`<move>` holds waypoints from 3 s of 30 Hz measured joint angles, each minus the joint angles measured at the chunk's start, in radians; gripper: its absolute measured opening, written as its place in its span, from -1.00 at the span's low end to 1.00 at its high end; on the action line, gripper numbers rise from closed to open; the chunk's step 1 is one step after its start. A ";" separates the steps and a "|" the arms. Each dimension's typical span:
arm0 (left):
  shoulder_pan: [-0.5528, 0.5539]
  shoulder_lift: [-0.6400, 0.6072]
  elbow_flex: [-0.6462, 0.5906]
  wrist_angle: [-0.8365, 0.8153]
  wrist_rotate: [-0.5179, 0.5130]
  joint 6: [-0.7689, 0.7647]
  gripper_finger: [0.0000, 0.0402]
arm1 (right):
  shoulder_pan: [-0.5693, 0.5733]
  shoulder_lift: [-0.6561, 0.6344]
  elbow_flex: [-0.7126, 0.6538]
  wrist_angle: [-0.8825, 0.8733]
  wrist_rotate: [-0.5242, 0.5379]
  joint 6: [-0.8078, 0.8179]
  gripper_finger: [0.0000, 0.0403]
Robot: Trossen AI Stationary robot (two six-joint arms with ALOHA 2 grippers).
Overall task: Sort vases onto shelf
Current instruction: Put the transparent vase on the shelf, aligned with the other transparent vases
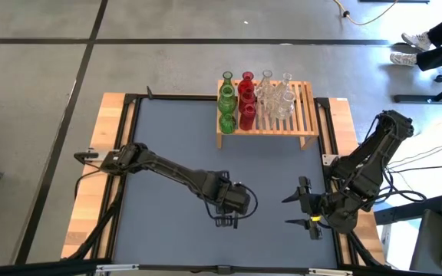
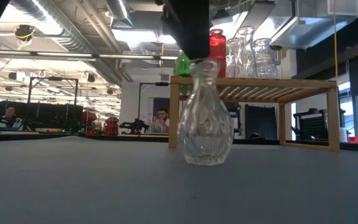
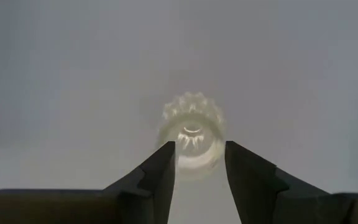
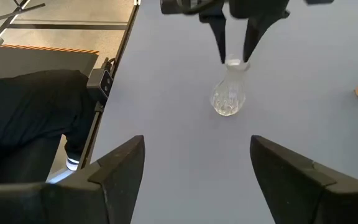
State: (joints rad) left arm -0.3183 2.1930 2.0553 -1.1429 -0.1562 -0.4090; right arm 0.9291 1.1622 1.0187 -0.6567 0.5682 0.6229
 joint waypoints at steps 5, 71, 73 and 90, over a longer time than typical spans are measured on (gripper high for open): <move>-0.005 0.000 0.066 -0.067 -0.058 0.005 -0.34 | 0.000 0.000 0.000 0.000 0.000 -0.001 0.37; -0.194 -0.313 -1.141 1.428 -0.367 -0.033 -0.34 | -0.403 0.756 -0.285 1.545 -0.028 -0.451 -0.45; -0.193 -0.313 -1.141 1.428 -0.367 -0.033 -0.34 | -0.402 0.756 -0.285 1.546 -0.027 -0.468 -0.60; -0.194 -0.313 -1.141 1.434 -0.367 -0.034 -0.34 | -0.334 0.544 -0.286 1.324 0.051 -0.553 -0.63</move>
State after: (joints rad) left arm -0.5121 1.8805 0.9142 0.2909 -0.5228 -0.4427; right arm 0.5946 1.7063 0.7330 0.6677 0.6190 0.0701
